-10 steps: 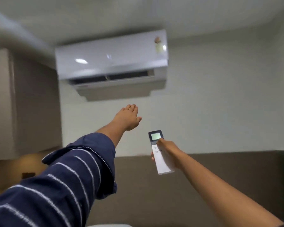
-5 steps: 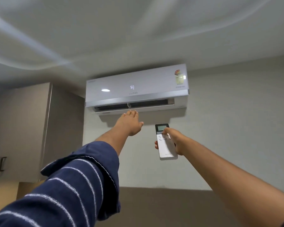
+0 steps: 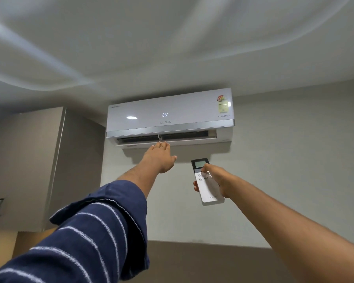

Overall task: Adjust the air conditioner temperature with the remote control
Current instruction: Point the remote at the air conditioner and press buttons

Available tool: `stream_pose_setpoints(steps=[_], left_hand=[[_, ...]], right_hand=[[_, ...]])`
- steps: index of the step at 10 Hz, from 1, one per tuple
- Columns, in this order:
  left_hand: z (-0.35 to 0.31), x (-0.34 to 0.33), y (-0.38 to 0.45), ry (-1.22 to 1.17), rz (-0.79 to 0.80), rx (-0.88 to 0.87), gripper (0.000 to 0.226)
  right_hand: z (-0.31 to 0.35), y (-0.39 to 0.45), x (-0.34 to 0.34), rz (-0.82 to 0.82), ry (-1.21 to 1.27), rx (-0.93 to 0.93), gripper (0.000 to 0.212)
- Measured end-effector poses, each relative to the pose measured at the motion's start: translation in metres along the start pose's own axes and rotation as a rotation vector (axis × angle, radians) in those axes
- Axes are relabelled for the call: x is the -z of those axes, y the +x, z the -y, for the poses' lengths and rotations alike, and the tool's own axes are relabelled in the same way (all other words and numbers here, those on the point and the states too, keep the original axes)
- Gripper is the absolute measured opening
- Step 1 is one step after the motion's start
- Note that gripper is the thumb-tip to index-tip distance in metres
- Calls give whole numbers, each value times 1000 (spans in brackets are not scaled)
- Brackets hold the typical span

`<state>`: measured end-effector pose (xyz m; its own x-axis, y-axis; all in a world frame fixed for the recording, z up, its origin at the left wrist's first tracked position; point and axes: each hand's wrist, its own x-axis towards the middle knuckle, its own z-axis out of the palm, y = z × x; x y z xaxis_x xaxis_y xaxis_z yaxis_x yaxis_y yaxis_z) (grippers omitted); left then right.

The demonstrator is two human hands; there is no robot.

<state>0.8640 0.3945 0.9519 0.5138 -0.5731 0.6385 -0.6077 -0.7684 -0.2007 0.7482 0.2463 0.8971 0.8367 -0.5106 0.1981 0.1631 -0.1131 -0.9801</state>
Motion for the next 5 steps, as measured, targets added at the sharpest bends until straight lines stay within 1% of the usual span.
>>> stream_pose_setpoints(steps=[2,5], left_hand=[[7,-5,0,13,8,9,67],[14,-5,-5,22,0,12,67]], right_hand=[[1,2,-5,4,-22,31,17],[-5,-4,-6,32,-30,2,17]])
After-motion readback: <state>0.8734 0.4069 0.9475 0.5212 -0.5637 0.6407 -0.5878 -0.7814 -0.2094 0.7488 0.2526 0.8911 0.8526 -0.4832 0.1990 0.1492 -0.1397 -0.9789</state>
